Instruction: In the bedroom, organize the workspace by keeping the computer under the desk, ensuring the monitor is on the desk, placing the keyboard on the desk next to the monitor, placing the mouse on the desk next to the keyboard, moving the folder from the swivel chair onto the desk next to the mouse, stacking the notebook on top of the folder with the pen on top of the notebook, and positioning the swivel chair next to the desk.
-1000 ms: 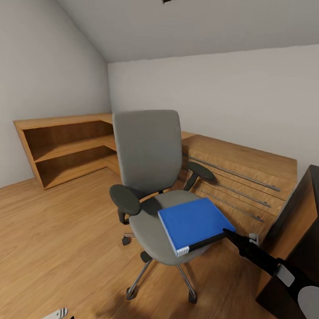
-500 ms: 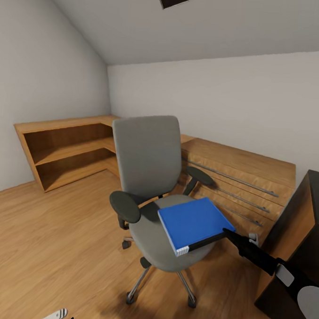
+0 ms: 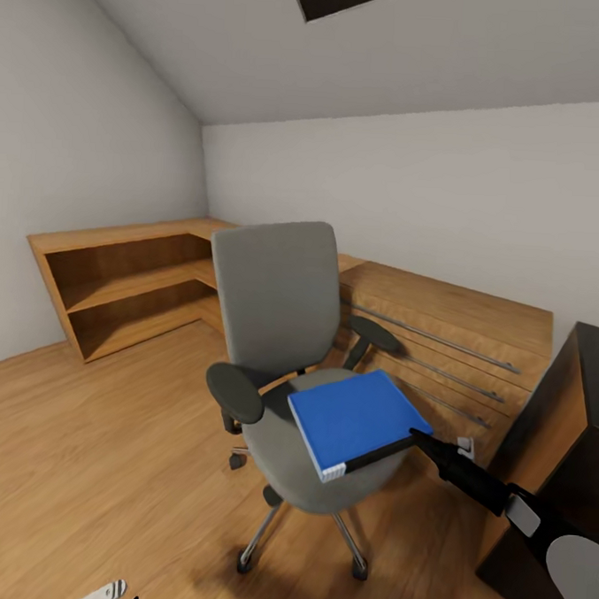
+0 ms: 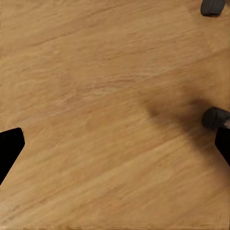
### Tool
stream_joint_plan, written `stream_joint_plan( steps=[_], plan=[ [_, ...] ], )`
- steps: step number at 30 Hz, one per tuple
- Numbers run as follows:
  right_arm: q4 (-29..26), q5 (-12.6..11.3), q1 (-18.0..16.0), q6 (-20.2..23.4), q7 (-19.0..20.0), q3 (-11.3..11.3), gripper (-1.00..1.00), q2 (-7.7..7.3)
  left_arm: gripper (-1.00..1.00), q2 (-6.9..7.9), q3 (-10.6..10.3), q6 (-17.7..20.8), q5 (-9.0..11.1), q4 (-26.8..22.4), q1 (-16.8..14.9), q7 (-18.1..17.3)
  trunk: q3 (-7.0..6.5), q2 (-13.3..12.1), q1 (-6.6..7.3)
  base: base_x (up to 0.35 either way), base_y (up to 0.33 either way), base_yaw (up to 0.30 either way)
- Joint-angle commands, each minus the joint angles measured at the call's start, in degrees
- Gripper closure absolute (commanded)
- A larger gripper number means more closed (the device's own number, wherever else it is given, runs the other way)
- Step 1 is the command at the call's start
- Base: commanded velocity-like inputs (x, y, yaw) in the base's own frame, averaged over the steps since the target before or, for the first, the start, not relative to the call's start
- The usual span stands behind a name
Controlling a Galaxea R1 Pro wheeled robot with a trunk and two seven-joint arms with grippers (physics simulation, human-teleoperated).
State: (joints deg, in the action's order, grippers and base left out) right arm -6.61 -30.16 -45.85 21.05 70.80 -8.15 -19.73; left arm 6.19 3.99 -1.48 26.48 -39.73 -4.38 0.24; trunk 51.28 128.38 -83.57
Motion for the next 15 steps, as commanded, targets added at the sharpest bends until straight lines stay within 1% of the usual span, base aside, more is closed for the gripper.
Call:
stream_joint_plan(
  steps=[1, 8, 9, 11, 15],
  plan=[
    [0.0, 0.3, 0.0, 0.4, 0.1, -0.5, 1.0, 0.02, -1.0, 0.03, -0.1, -0.1, 0.6, 0.2, 0.0, 0.0, 0.05, 0.0, 0.03, -0.21, -0.045, 0.0],
    [0.1, 0.3, 0.0, -0.4, 0.1, -0.4, 1.0, 0.28, -1.0, 0.02, -0.4, -0.2, 0.5, 2.9, 0.0, 0.0, 0.05, 0.0, 0.03, -0.279, -0.065, 0.0],
    [0.1, 0.2, 0.0, -0.5, -0.3, -0.4, 1.0, 1.11, -1.0, 0.0, -0.4, -0.2, 0.4, 3.2, 0.0, 0.0, 0.05, 0.0, 0.03, -0.304, -0.073, 0.0],
    [0.1, 0.1, 0.0, -0.5, -1.1, -0.5, 1.0, 2.3, -1.0, -0.02, -0.4, -0.2, 0.4, 3.4, 0.0, 0.0, 0.05, 0.0, 0.03, -0.306, -0.073, 0.0],
    [0.5, 0.1, 0.0, -0.6, -1.7, -0.5, 1.0, 3.11, -1.0, -0.03, -0.4, -0.2, 0.4, 3.5, 0.0, 0.0, 0.05, 0.0, 0.03, -0.307, -0.073, 0.0]
  ],
)
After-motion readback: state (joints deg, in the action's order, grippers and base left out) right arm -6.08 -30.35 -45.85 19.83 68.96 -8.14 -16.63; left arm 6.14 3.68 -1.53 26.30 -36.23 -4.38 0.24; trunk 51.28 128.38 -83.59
